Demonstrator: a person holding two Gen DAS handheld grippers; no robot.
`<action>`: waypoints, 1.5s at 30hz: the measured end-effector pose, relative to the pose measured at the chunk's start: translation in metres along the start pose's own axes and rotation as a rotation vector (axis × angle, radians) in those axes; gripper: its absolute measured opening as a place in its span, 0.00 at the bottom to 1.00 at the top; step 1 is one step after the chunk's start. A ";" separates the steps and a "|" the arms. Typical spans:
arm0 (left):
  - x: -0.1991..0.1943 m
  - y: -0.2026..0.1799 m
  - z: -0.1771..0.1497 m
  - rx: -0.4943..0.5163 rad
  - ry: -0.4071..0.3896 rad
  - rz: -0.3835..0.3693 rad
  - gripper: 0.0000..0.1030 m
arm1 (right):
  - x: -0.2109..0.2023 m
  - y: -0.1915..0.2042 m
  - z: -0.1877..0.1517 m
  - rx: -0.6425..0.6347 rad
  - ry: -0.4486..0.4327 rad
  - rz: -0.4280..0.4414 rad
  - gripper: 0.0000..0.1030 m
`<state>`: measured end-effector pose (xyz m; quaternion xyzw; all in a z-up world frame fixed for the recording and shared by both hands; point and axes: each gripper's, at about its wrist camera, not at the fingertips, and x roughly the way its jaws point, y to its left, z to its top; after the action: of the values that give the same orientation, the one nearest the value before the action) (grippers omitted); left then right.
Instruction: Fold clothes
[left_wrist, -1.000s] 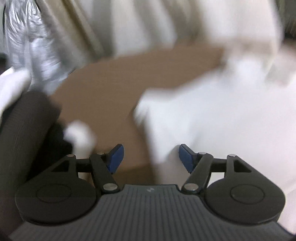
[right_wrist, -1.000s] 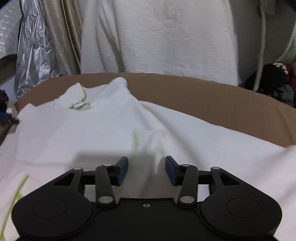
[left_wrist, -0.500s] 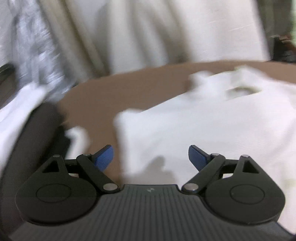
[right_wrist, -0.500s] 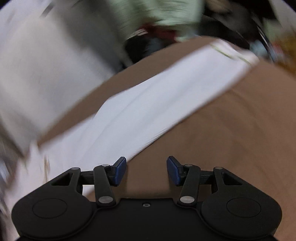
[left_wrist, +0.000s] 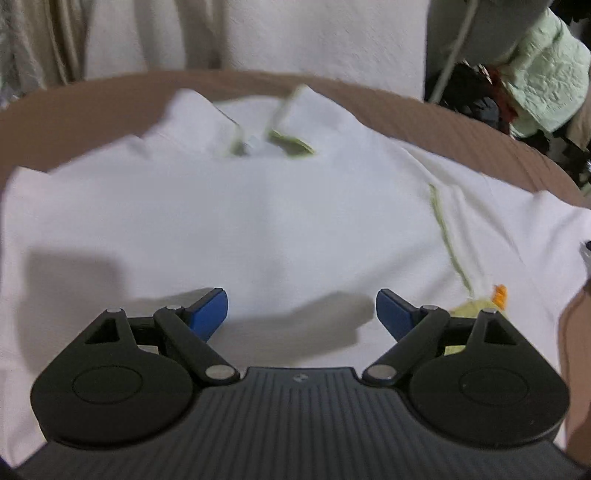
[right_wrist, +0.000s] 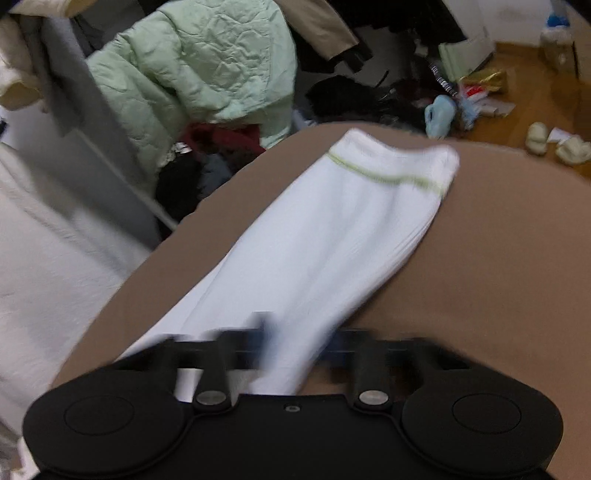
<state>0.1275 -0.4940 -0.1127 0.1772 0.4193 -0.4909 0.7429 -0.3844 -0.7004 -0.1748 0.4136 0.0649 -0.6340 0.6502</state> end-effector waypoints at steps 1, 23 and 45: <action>-0.004 0.005 0.003 -0.009 -0.014 0.005 0.86 | -0.002 0.012 0.004 -0.048 -0.006 0.005 0.06; -0.078 0.116 -0.055 -0.164 -0.196 0.140 0.86 | -0.096 0.363 -0.320 -1.251 0.200 0.664 0.37; -0.068 -0.002 -0.072 0.149 -0.321 0.186 0.88 | -0.086 0.174 -0.224 -1.256 0.027 0.215 0.60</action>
<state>0.0820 -0.4071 -0.1004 0.1891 0.2399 -0.4717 0.8272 -0.1495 -0.5210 -0.1890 -0.0343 0.3908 -0.4008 0.8279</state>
